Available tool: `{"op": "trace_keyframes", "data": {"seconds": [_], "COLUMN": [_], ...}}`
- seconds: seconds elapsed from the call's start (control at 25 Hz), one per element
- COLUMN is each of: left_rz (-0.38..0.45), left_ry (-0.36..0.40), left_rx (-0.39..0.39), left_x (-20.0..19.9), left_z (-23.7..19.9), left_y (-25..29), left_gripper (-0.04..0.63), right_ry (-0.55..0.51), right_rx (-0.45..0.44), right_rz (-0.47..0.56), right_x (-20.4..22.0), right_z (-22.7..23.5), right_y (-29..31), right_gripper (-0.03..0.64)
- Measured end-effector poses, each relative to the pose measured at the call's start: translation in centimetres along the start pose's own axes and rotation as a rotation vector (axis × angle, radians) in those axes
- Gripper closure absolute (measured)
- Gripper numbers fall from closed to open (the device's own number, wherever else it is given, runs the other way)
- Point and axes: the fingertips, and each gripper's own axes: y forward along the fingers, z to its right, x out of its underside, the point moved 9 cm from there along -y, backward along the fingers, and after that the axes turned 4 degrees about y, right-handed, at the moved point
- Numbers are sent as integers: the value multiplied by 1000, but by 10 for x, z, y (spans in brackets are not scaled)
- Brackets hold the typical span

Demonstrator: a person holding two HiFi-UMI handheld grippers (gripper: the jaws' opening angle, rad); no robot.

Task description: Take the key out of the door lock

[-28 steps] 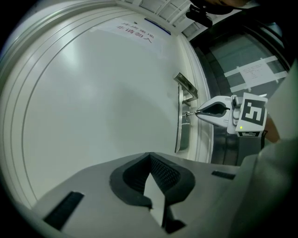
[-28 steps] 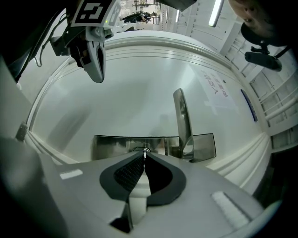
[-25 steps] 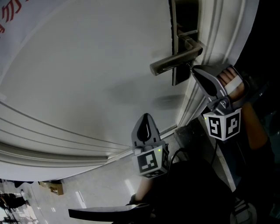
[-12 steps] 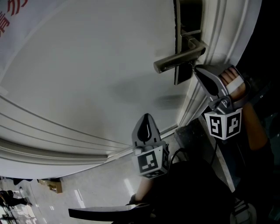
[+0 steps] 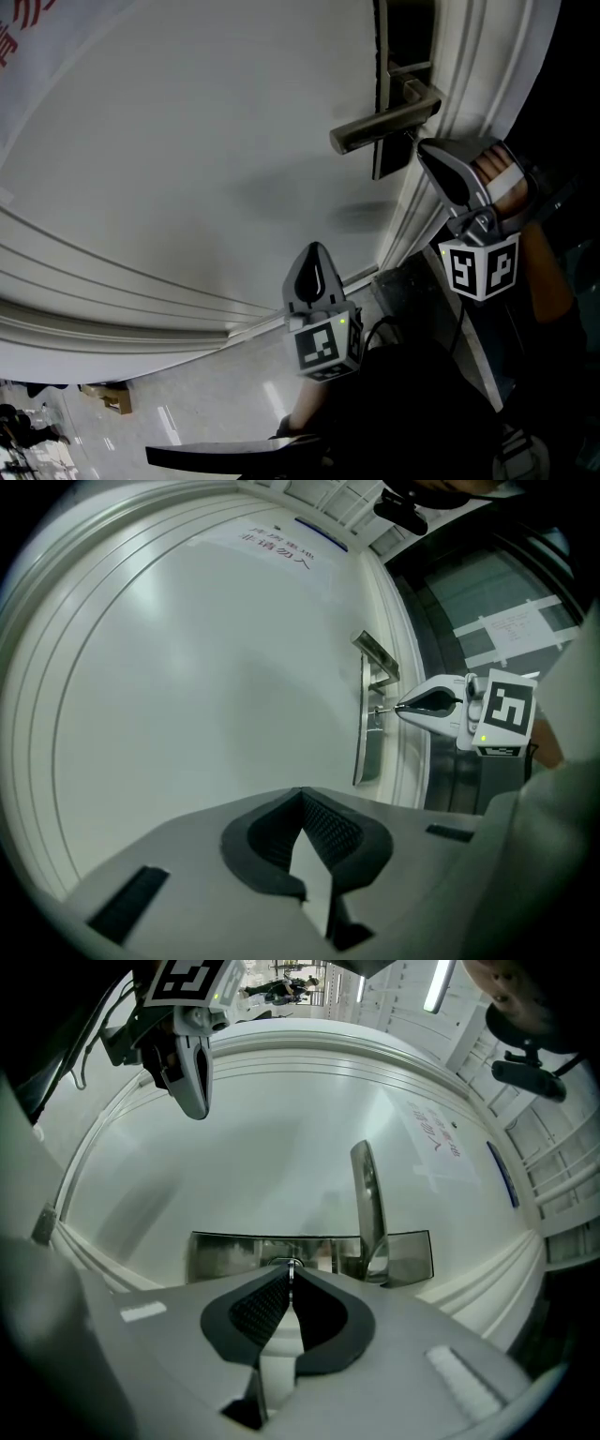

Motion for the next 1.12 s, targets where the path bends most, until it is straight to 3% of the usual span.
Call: {"op": "trace_keyframes", "data": {"seconds": [1.12], "left_rz": [20], "left_ry": [12], "left_rx": [-7], "left_x": [0], "left_z": [1], "left_y": [5], "left_gripper": [595], "right_ry": [4], "right_rx": [-5], "right_rz": [6], "right_x": [4], "right_z": [-3], "right_y": [-2], "right_gripper": [604]}}
